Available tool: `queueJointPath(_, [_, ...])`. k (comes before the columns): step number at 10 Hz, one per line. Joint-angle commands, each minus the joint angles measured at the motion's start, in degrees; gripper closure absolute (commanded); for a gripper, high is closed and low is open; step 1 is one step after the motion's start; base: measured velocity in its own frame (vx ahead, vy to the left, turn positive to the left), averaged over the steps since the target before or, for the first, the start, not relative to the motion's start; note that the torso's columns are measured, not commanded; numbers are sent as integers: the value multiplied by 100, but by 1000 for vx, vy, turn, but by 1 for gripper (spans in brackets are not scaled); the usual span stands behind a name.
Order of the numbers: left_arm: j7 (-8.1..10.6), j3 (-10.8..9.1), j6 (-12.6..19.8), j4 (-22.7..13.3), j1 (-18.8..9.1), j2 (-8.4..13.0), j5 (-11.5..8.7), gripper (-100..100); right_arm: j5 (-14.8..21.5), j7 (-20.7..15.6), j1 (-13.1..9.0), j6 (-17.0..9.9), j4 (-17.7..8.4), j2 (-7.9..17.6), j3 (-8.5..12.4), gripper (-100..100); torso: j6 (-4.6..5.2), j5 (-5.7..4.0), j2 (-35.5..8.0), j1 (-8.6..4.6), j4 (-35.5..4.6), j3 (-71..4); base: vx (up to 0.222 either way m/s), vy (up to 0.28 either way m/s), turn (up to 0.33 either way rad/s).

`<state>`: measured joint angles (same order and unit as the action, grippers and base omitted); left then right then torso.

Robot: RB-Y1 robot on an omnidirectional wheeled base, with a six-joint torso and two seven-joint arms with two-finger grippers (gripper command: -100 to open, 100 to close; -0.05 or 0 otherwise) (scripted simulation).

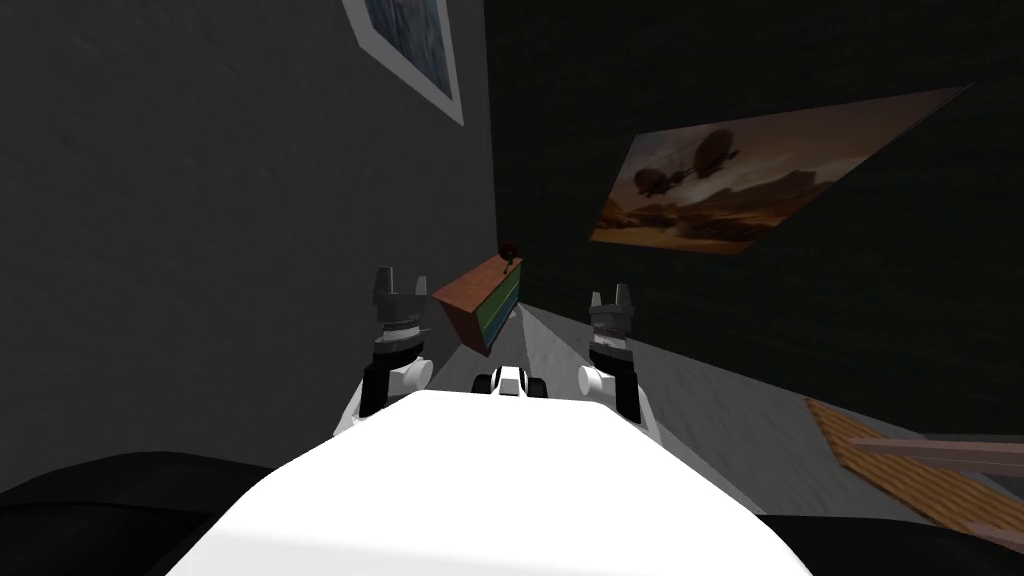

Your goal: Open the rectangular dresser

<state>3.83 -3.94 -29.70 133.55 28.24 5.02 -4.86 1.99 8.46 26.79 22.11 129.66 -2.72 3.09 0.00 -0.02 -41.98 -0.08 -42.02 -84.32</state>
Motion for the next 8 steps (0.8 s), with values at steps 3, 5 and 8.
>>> queueJointPath(3, [-205, -78, 645, -423, -68, 497, -460, -100, 0, 0, 1, 0, 0, 0, 0, 0, -1, 2, -25, 7, -24, -29, 94, -63, -87])
queueJointPath(5, [-293, -129, 949, -600, -95, 665, -686, -100, 0, 0, 0, 0, 0, 0, 0, 0, 0, 3, -38, 12, -29, -20, 86, -53, -120])
queueJointPath(8, [-440, -214, 1457, -884, -138, 910, -1066, -100, 0, 0, 1, 0, 0, 0, 0, 0, -1, 1, -27, 4, -25, -27, 101, -63, -113])
